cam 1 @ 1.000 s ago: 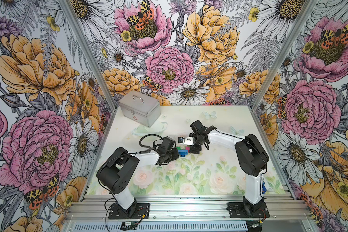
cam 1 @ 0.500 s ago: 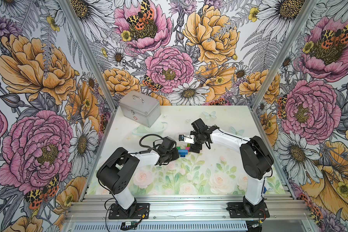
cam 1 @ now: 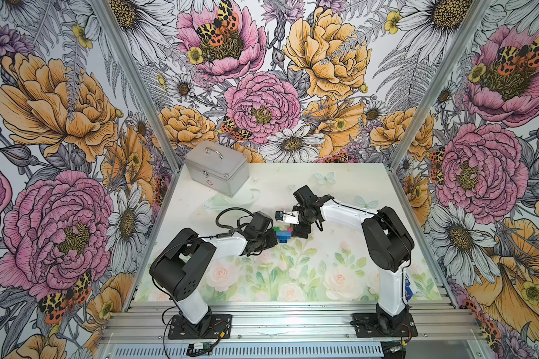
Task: Assemble the letter v with lego
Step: Assemble the lego brick with the lego brick.
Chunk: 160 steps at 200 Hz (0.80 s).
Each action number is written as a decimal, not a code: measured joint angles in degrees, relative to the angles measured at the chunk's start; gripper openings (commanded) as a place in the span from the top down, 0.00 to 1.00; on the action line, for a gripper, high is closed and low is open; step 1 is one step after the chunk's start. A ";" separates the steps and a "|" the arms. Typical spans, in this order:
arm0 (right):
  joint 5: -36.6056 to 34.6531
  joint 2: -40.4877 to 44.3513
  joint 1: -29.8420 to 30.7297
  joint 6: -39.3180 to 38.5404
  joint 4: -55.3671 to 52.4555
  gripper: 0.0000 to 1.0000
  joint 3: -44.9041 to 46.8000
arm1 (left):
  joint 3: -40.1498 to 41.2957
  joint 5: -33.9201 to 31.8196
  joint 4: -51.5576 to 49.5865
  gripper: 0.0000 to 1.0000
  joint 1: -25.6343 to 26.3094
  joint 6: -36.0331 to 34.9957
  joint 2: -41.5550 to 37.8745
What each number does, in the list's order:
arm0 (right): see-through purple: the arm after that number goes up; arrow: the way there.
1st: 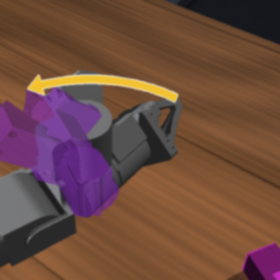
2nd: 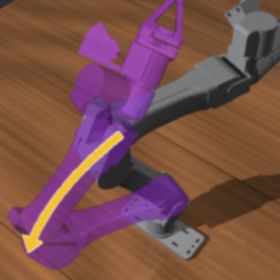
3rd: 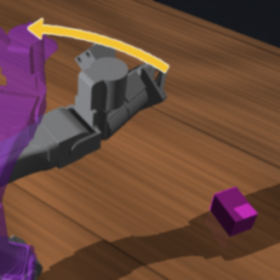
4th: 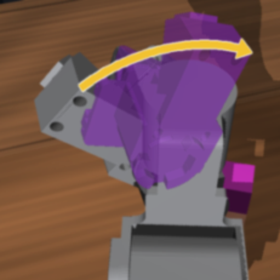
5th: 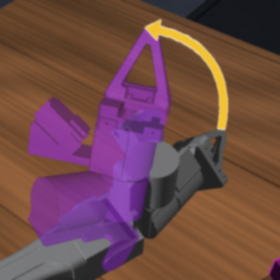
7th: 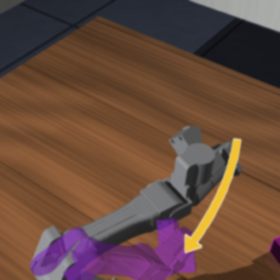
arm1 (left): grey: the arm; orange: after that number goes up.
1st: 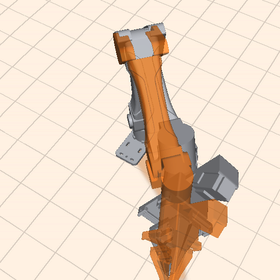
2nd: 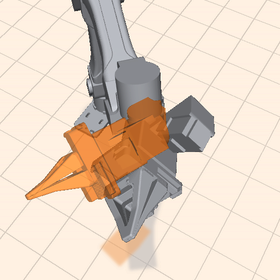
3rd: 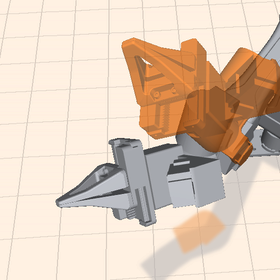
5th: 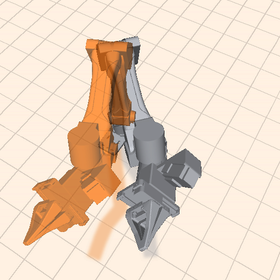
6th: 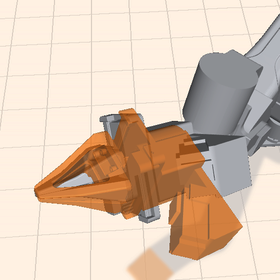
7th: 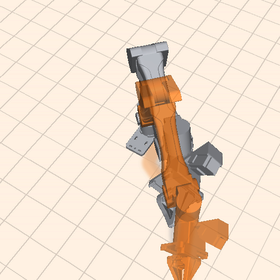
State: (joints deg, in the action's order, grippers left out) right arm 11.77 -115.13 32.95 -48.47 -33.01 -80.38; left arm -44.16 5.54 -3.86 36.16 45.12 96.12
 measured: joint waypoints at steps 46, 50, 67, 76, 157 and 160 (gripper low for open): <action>0.31 -1.16 0.00 -1.07 -0.13 0.18 -0.72 | 0.00 0.04 1.66 0.87 -0.02 0.66 0.72; 0.35 -1.18 0.00 -1.11 -0.20 0.19 -0.76 | 0.00 0.04 1.84 0.87 -0.02 0.81 0.74; 0.57 -1.22 -0.02 -1.38 -0.20 0.20 -0.81 | 0.02 0.07 2.34 0.87 -0.02 1.29 0.87; 0.59 -1.22 -0.04 -1.57 -0.20 0.21 -0.81 | 0.02 0.13 2.56 0.87 -0.02 1.46 0.94; 0.79 -1.22 -0.35 -2.03 -0.20 0.22 -0.81 | 0.85 0.90 4.39 0.87 -0.31 2.12 1.05; 0.79 -1.22 -0.42 -2.03 -0.22 0.23 -0.81 | 0.92 0.90 4.48 0.87 -0.31 2.14 1.05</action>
State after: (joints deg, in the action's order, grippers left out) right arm 12.56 -116.36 32.53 -50.50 -33.23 -81.19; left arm -43.24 6.44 0.62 35.86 47.27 97.17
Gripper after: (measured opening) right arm 0.778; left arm 0.132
